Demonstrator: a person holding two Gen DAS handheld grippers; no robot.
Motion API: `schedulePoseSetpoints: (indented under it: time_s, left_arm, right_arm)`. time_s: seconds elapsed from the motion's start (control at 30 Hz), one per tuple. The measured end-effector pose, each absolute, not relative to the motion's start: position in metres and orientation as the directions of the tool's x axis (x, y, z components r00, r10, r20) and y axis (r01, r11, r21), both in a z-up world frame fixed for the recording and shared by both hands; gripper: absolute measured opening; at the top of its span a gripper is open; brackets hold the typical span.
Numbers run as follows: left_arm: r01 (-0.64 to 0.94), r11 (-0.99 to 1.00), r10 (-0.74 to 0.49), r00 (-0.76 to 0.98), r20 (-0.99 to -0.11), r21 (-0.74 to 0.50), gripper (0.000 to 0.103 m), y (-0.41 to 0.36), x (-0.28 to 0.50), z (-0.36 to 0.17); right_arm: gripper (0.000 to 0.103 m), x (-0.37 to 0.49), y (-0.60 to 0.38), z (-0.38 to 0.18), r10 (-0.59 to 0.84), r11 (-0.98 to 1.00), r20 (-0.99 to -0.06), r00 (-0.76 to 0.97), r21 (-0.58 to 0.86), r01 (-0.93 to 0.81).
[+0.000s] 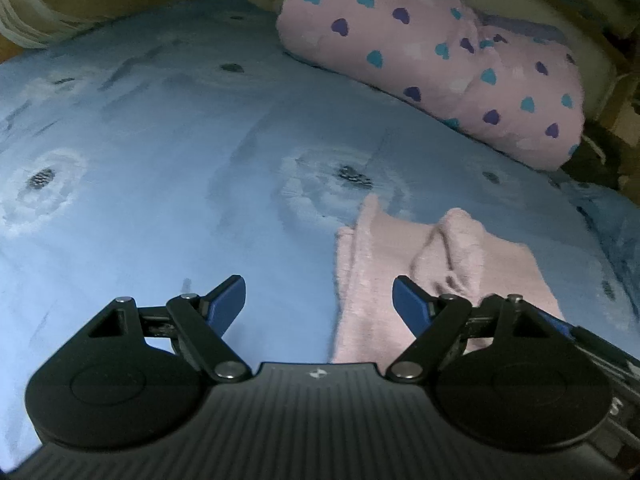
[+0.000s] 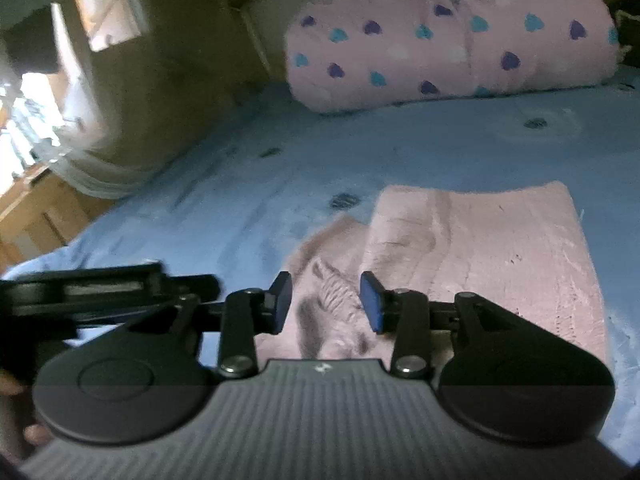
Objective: Fold small clothes
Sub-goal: 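Open the right gripper to release the folded side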
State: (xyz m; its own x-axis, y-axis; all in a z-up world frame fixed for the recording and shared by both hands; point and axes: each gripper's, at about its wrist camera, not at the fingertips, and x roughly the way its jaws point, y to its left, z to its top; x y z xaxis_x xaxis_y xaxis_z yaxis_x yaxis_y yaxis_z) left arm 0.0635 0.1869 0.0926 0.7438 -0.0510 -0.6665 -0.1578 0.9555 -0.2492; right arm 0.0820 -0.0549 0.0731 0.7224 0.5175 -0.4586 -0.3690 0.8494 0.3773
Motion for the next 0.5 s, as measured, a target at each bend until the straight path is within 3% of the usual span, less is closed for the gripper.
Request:
schedulePoseSetpoints:
  time_s: [0.27,0.5]
  left_arm:
    - [-0.029,0.947,-0.192,0.744,-0.64,-0.319,0.084,0.152,0.066,0.092]
    - [0.057,0.958,-0.232,0.734,-0.639,-0.282,0.085,0.107,0.077,0.082]
  right_arm:
    - [0.046,0.048,-0.104,0.085,0.436,0.895,-0.428,0.792,0.3,-0.33]
    - [0.051,0.03,-0.153,0.068,0.313,0.942,-0.471,0.824,0.264,-0.207]
